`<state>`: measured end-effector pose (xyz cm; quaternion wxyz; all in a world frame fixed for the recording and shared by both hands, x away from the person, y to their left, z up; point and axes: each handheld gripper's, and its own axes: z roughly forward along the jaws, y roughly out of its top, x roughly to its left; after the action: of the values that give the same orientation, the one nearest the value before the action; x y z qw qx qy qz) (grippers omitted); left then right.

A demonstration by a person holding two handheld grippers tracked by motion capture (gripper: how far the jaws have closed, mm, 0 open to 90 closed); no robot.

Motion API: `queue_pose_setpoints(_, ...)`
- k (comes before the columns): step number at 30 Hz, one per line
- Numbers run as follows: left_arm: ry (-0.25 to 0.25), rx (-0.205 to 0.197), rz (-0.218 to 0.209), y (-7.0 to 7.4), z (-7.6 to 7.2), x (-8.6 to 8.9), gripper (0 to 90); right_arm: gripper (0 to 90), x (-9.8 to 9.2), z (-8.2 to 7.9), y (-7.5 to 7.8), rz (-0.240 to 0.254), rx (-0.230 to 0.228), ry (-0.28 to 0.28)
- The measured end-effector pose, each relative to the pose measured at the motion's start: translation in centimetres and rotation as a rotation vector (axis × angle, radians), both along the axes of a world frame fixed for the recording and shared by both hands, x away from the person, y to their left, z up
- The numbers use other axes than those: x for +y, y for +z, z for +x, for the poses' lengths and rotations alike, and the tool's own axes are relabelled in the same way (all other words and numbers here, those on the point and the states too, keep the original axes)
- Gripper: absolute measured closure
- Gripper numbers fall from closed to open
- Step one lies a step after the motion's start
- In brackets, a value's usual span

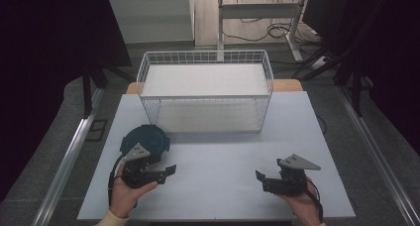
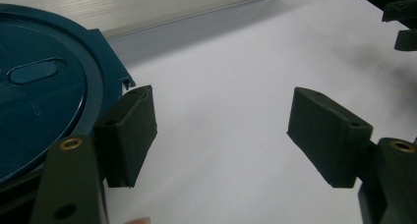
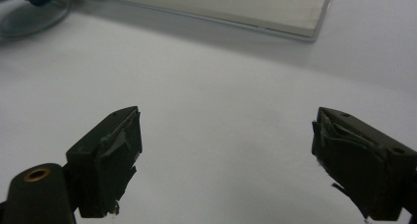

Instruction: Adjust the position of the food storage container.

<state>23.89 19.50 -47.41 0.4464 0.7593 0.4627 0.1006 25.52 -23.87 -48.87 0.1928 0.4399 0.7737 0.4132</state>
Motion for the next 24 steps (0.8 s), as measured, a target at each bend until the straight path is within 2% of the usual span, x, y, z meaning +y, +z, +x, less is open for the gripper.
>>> queue_pose_setpoints(3, 0.007, 0.005, 0.001, -0.1, 0.0, 0.1, 25.2, 13.8, -0.1, 0.0, -0.2, 0.006, -0.002, -0.005)
queue_pose_setpoints(4, 0.015, 0.008, 0.0, -0.2, 0.1, 0.3, 25.1, 15.5, -0.3, 0.0, -0.2, 0.022, -0.017, -0.021)
queue_pose_setpoints(8, 0.021, 0.008, -0.003, -0.2, 0.0, 0.4, 25.0, 15.6, -0.4, 0.0, -0.1, 0.033, -0.017, -0.024)
queue_pose_setpoints(16, 0.025, 0.006, -0.009, -0.2, -0.1, 0.7, 25.0, 15.9, -0.1, -0.1, -0.3, 0.019, -0.013, 0.008)
queue_pose_setpoints(24, 0.037, 0.008, -0.009, -0.3, 0.0, 1.1, 25.0, 16.2, -0.3, 0.2, -0.8, 0.003, 0.005, 0.011)
